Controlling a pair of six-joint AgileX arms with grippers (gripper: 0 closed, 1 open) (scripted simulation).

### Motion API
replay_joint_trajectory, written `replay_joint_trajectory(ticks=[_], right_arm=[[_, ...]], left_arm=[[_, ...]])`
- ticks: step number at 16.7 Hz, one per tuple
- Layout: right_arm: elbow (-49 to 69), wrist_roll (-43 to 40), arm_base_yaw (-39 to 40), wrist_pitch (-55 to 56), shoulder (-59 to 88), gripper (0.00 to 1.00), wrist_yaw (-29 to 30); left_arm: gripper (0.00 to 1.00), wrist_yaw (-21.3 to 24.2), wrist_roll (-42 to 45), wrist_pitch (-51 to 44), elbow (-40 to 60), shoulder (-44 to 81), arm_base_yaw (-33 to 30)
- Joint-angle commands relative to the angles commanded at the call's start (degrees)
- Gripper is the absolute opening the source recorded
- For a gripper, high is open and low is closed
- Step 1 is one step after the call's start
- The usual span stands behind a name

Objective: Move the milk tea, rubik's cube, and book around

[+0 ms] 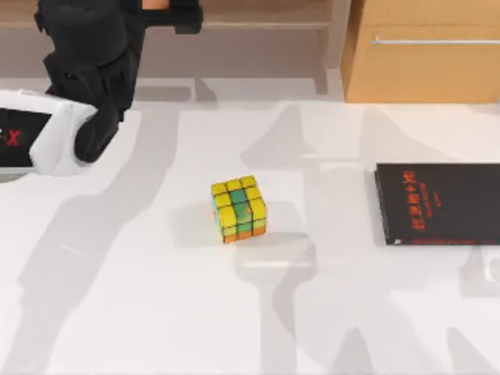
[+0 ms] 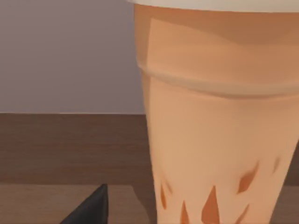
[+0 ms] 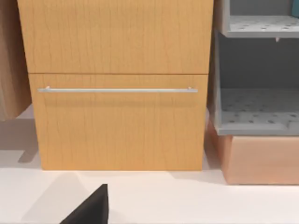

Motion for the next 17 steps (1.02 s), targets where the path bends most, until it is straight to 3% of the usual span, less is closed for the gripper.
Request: replay_joint_trajectory(ticks=[4,12,17], right_arm=[[0.0,0.0,0.0,0.0,0.0,1.00,0.0],[0.0,0.0,0.0,0.0,0.0,1.00,0.0],[0.0,0.0,0.0,0.0,0.0,1.00,0.0]], left_arm=[[1.00,0.5,0.0,-0.8,2.1,1.5,0.5],[1.00,3.2,-0.1,-6.8,20.2,13.4,3.0],[1.00,3.5,-0.1,-7.3,21.6,14.3,3.3]])
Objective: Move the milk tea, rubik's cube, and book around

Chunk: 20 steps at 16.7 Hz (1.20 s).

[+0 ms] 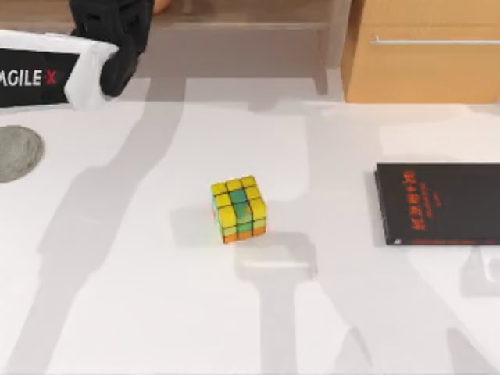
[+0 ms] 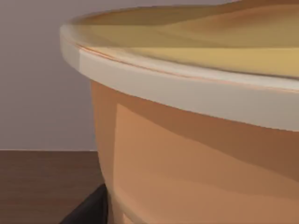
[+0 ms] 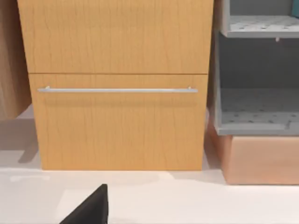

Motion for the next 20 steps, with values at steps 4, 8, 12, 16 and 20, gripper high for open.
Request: replay_joint_trajectory(ticks=[4,8,12,16,20], right_arm=[[0.0,0.0,0.0,0.0,0.0,1.00,0.0],[0.0,0.0,0.0,0.0,0.0,1.00,0.0],[0.0,0.0,0.0,0.0,0.0,1.00,0.0],[0.0,0.0,0.0,0.0,0.0,1.00,0.0],[0.0,0.0,0.0,0.0,0.0,1.00,0.0]], left_arm=[[0.70,0.0,0.0,0.0,0.0,0.0,0.0],[0.40,0.0,0.0,0.0,0.0,0.0,0.0],[0.10,0.0,0.0,0.0,0.0,0.0,0.0],[0.00,0.0,0.0,0.0,0.0,0.0,0.0],[0.00,0.0,0.0,0.0,0.0,0.0,0.0]])
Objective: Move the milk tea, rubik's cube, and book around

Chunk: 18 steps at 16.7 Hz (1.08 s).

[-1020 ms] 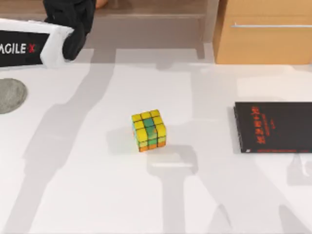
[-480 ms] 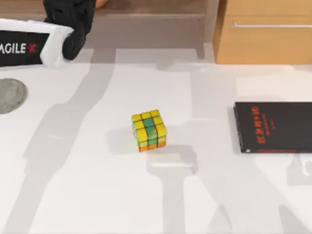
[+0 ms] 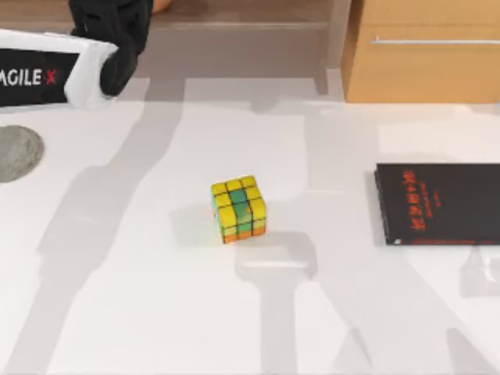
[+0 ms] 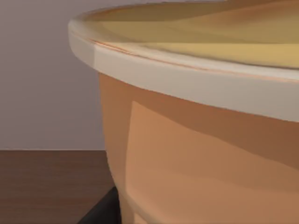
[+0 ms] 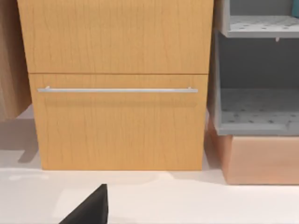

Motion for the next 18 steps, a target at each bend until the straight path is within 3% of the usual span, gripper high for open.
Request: replay_joint_trajectory(ticks=[5,12,18], right_arm=[[0.0,0.0,0.0,0.0,0.0,1.00,0.0],[0.0,0.0,0.0,0.0,0.0,1.00,0.0],[0.0,0.0,0.0,0.0,0.0,1.00,0.0]], left_arm=[[0.00,-0.6,0.1,0.7,-2.2,-2.2,-0.9],[0.00,-3.1,0.3,4.1,-19.2,-14.4,-2.9],[0.00,-3.4,0.3,5.0,-20.3,-15.4,-3.2]])
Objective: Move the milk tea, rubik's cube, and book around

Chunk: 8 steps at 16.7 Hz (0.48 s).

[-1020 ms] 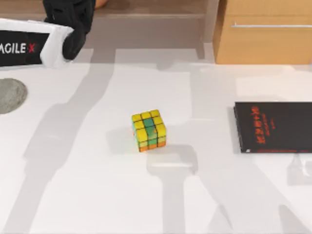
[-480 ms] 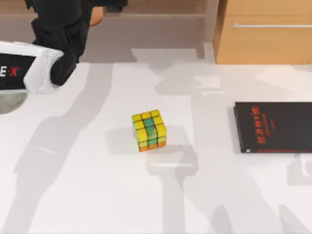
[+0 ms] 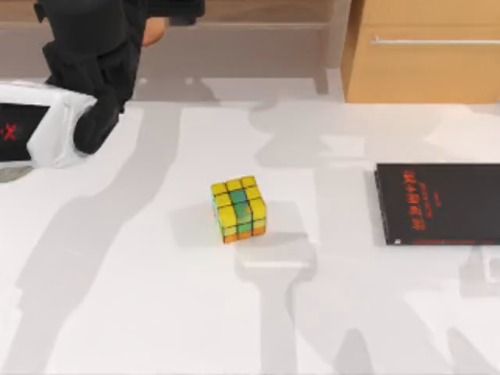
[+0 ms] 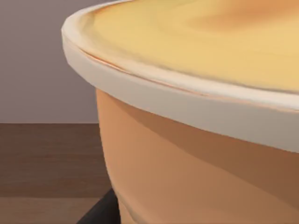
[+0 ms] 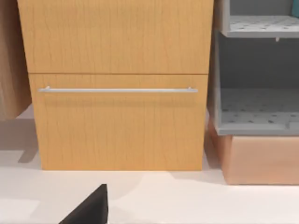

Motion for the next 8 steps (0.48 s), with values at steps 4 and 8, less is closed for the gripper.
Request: replay_joint_trajectory(ticks=[4,8], right_arm=[[0.0,0.0,0.0,0.0,0.0,1.00,0.0],[0.0,0.0,0.0,0.0,0.0,1.00,0.0]], left_arm=[[0.00,6.2,-1.3,5.7,-3.9,-2.3,4.8],[0.00,18.8,-3.0,15.4,-11.5,-3.8,14.7]])
